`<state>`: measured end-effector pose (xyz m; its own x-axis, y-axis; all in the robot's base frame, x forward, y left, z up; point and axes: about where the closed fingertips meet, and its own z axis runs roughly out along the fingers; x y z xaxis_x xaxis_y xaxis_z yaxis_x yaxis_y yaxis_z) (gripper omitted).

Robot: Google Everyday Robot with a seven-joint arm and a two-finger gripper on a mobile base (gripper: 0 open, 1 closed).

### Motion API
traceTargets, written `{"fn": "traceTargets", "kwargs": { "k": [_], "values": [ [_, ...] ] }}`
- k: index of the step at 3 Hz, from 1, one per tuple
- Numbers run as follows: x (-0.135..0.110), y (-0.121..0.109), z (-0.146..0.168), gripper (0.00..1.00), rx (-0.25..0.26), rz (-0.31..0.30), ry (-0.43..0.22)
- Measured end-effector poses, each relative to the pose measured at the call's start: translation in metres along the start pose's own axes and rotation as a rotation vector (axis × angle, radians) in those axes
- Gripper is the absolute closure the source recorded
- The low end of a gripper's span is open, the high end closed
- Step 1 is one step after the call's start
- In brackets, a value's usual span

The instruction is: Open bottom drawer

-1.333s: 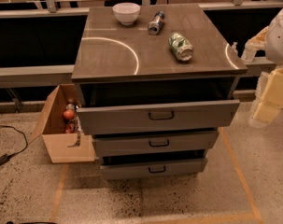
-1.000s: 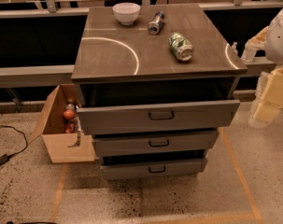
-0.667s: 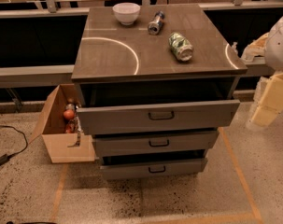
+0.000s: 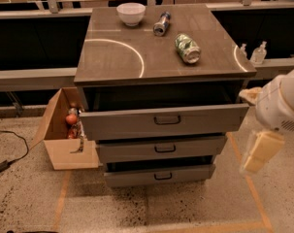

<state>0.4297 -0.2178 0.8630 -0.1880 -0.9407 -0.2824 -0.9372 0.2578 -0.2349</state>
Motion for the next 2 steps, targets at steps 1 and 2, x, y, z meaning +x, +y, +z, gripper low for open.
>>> {"fn": "traceTargets", "kwargs": {
  "k": [1, 2],
  "values": [
    [0.019, 0.033, 0.064, 0.00, -0.022, -0.046, -0.039],
    [0.036, 0.048, 0.156, 0.00, -0.031, -0.092, -0.085]
  ]
}}
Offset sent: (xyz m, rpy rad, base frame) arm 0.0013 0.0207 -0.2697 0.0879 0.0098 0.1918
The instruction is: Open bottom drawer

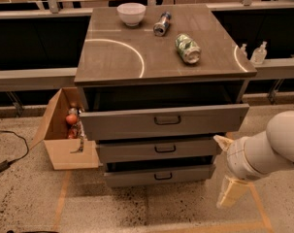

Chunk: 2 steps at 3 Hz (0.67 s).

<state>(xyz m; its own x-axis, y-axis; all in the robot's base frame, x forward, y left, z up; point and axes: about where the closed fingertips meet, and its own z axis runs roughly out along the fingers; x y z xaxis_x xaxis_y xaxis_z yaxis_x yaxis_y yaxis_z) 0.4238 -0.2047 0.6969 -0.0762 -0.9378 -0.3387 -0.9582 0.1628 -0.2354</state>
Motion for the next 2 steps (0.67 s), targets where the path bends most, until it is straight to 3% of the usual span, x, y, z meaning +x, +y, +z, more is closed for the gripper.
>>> {"fn": "traceTargets", "kwargs": {
  "k": [1, 2],
  "values": [
    [0.000, 0.000, 0.000, 0.00, 0.000, 0.000, 0.000],
    [0.012, -0.003, 0.020, 0.00, 0.041, 0.028, -0.003]
  ]
}}
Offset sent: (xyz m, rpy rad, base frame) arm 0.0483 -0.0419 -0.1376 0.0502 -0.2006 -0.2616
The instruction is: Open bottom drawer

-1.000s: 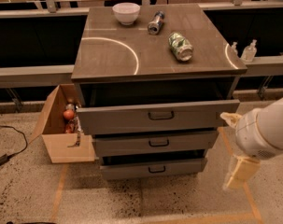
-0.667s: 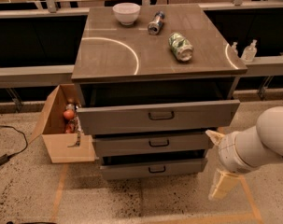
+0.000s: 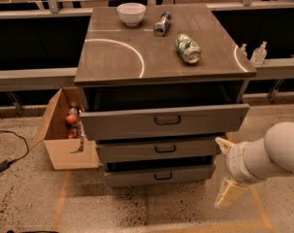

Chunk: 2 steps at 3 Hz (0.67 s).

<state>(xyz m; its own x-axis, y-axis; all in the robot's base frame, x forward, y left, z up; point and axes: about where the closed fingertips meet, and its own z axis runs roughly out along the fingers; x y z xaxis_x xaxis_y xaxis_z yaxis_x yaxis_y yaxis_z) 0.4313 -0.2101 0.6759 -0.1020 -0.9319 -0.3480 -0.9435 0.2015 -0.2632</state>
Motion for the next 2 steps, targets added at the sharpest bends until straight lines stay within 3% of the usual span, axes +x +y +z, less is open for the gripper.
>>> {"fn": "traceTargets", "kwargs": {
  "k": [1, 2],
  "values": [
    [0.042, 0.010, 0.062, 0.00, 0.027, 0.047, 0.000],
    [0.076, -0.011, 0.137, 0.00, 0.077, 0.020, -0.005]
  ]
}}
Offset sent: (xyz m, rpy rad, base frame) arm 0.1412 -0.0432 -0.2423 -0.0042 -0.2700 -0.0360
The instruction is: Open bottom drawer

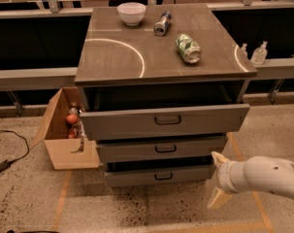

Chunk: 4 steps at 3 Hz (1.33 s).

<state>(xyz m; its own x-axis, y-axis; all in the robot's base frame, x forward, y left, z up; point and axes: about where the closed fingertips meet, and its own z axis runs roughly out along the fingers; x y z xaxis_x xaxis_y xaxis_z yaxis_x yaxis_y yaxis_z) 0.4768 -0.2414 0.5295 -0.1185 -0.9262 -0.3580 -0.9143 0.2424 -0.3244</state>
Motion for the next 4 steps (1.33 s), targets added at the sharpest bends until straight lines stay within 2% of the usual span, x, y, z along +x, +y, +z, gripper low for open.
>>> {"fn": "traceTargets", "kwargs": {
  "k": [1, 2, 3, 4],
  "values": [
    [-0.001, -0.038, 0.078, 0.00, 0.052, -0.095, -0.042],
    [0.006, -0.060, 0.121, 0.00, 0.069, -0.106, -0.071],
    [0.009, -0.055, 0.131, 0.00, 0.075, -0.115, -0.072],
    [0.027, -0.041, 0.156, 0.00, 0.035, -0.115, -0.064]
  ]
}}
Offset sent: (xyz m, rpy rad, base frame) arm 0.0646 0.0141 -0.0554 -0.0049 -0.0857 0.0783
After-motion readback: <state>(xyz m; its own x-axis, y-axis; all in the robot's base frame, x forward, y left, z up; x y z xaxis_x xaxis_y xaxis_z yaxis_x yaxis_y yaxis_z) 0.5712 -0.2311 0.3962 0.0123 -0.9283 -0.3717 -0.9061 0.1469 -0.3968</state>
